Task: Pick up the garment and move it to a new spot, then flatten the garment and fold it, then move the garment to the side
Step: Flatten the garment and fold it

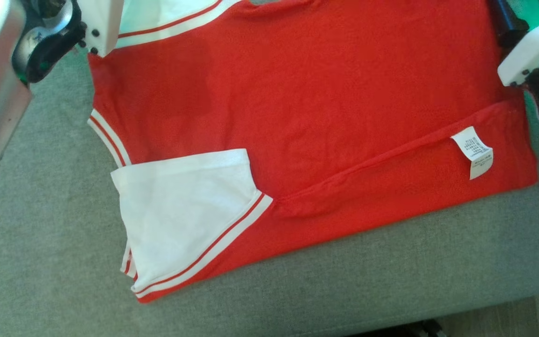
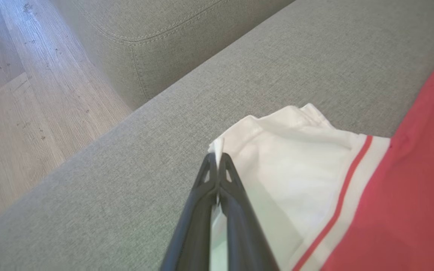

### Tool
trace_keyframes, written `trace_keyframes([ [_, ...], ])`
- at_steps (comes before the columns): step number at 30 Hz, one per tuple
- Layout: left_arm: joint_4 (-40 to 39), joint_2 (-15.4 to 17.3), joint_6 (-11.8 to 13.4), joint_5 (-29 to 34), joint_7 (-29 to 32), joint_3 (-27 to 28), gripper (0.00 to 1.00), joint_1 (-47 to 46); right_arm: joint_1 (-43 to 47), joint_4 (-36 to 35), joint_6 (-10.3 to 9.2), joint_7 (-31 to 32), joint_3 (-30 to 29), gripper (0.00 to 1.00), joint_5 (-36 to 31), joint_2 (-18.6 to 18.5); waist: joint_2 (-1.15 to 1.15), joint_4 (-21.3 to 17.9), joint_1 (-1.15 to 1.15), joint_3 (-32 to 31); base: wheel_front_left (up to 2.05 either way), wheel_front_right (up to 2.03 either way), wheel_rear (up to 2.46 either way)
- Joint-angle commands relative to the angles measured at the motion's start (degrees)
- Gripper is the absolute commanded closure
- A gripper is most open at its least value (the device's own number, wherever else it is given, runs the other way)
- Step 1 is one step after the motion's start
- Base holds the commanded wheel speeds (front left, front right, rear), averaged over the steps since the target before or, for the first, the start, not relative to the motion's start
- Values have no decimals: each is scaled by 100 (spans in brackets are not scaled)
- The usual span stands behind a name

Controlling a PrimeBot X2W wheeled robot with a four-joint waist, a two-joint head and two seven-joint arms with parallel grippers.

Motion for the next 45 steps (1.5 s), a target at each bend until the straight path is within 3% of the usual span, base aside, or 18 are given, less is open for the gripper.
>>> trace_keyframes([
  [1, -164, 241, 9, -33, -32, 207, 100, -336, -31, -104, -5, -69, 54, 0, 42, -32, 0, 5, 0, -6, 0, 0, 0],
  [15, -81, 309, 9, -270, -255, -71, 100, -417, -446, 421, -5, -109, 1152, 2, 460, -30, 0, 79, 0, -46, 0, 0, 0],
  [16, -75, 316, 9, -288, -270, -91, 100, -424, -457, 445, -5, -89, 1204, 11, 509, -42, 0, 83, 0, -49, 0, 0, 0],
  [17, -69, 322, 9, -304, -290, -110, 100, -434, -466, 464, -5, -62, 1257, 52, 561, -51, 0, 88, 0, -50, 0, 0, 0],
  [19, -73, 339, 9, -304, -384, -149, 100, -458, -477, 470, -5, -38, 1362, 100, 654, -75, 0, 95, 0, -54, 0, 0, 0],
  [30, 62, 507, 9, 89, -1782, -359, 100, -660, -770, 675, -5, -641, 1356, 100, 914, -378, 0, 92, 0, -211, 0, 0, 0],
  [36, 385, 444, 9, 318, -2538, -325, 100, -809, -944, 848, -5, -996, 1210, 100, 1064, -502, 0, 111, 0, -320, 0, 0, 0],
  [45, 556, 286, 9, 210, -3028, -366, 100, -779, -809, 868, -5, -1214, 1190, 100, 1352, -639, 0, 233, 0, -525, 0, 0, 0],
])
